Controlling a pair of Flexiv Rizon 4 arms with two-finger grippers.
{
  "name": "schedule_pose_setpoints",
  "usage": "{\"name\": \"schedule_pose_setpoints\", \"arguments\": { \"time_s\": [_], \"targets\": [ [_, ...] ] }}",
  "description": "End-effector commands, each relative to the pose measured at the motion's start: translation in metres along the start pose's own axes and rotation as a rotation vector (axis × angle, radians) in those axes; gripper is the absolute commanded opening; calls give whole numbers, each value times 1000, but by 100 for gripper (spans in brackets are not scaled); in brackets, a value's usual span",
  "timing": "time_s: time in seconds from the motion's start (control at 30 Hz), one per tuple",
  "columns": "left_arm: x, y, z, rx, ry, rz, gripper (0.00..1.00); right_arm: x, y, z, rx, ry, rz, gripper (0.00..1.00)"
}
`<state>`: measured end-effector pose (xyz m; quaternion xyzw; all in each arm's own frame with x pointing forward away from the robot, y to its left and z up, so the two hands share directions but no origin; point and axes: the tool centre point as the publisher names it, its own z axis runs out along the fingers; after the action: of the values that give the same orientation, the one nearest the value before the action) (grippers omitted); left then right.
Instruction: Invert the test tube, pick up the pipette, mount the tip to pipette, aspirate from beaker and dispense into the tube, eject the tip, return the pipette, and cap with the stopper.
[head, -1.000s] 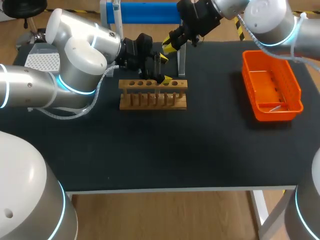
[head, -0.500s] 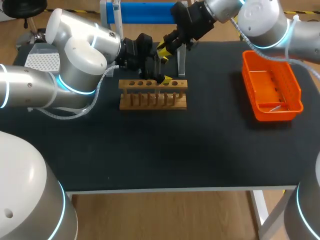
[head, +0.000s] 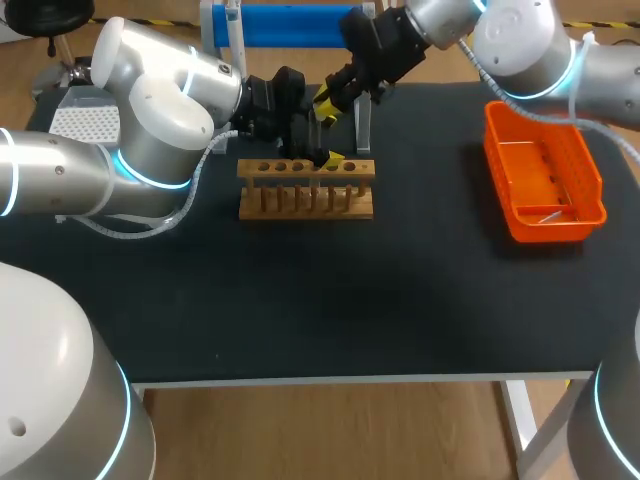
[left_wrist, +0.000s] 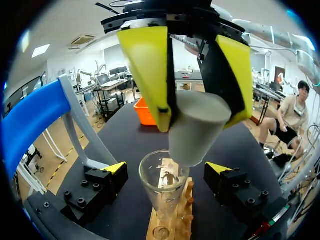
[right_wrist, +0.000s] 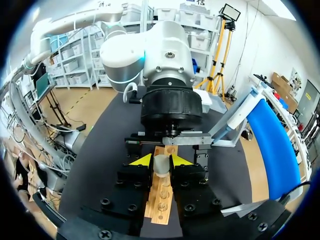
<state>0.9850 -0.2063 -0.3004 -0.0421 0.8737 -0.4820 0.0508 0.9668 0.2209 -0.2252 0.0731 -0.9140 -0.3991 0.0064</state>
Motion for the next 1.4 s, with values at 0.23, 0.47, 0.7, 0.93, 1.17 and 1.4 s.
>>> {"name": "schedule_pose_setpoints", "arguments": {
  "time_s": [0.23, 0.47, 0.7, 0.93, 1.17, 1.4],
  "targets": [
    [-1, 0, 0, -3, 3, -1, 100, -3, 4, -6, -11, -14, -4, 0],
    [-1, 0, 0, -3, 3, -1, 100, -5, 9, -11, -19, -27, -9, 0],
    [0, 1, -2, -2, -4, -4, 100, -5, 9, -9, -22, -26, -11, 0],
    [0, 4, -6, 0, -14, -13, 100, -4, 7, -7, -21, -23, -8, 0],
    [1, 5, -8, -8, -10, -7, 100, -4, 6, -6, -21, -21, -5, 0],
    [1, 5, -8, -8, -10, -7, 100, -4, 6, -3, -21, -18, -4, 0]
  ]
}}
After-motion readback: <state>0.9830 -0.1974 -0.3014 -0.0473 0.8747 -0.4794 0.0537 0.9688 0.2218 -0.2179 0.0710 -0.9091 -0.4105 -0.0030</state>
